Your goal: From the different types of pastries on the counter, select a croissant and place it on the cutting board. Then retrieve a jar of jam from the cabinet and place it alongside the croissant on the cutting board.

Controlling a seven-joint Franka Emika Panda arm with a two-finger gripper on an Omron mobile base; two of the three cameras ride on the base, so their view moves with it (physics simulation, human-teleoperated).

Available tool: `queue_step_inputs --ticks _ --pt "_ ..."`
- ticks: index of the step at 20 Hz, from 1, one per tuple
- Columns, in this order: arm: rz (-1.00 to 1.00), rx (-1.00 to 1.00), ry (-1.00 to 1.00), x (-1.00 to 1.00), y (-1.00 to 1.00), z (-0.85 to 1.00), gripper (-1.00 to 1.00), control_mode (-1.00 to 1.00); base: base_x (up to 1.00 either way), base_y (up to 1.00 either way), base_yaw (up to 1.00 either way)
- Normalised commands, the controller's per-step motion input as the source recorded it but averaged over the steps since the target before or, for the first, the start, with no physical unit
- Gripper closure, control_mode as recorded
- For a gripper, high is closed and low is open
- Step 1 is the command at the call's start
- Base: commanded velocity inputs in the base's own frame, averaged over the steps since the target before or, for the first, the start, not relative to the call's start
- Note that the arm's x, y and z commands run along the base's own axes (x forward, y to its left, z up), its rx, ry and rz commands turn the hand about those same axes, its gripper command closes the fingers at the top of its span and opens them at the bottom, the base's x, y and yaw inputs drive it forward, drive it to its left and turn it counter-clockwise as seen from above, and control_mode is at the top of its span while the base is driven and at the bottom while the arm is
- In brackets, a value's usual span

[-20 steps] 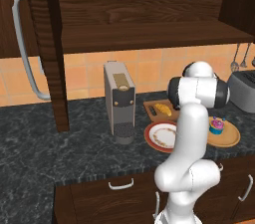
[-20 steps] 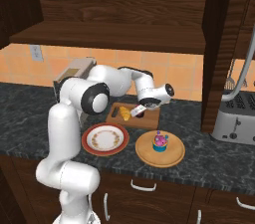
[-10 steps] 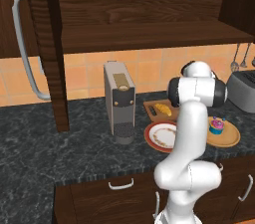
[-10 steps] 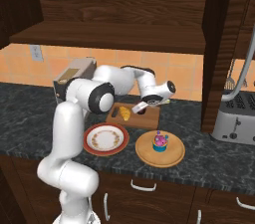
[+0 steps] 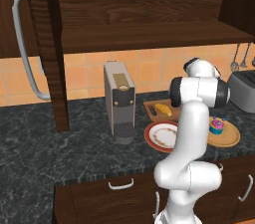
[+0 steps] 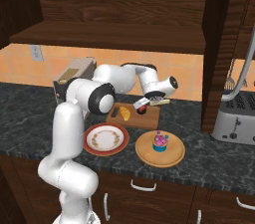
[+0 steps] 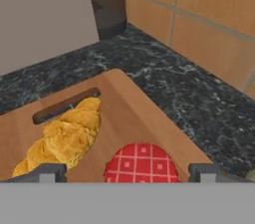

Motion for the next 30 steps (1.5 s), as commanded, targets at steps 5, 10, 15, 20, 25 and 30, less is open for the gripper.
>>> queue_step_inputs --ticks 5,10,15,20,25,30 --pt "0.00 0.06 0.00 -0.23 -0.25 0.45 -1.00 -1.00 0.00 0.00 0.00" --pt "0.00 0.17 -0.01 -0.45 -0.62 0.18 -1.00 -1.00 0.00 0.00 0.00" --pt "0.00 0.30 -0.09 -0.63 -0.63 0.27 -1.00 -1.00 0.00 0.00 0.00" --pt "0.00 0.23 -0.08 -0.55 -0.37 0.20 -1.00 -1.00 0.00 0.00 0.00" --pt "0.00 0.00 0.00 -0.04 0.00 0.00 -1.00 -1.00 0.00 0.00 0.00" --pt "0.00 0.13 -0.20 -0.56 -0.10 0.14 -1.00 -1.00 0.00 0.00 0.00"
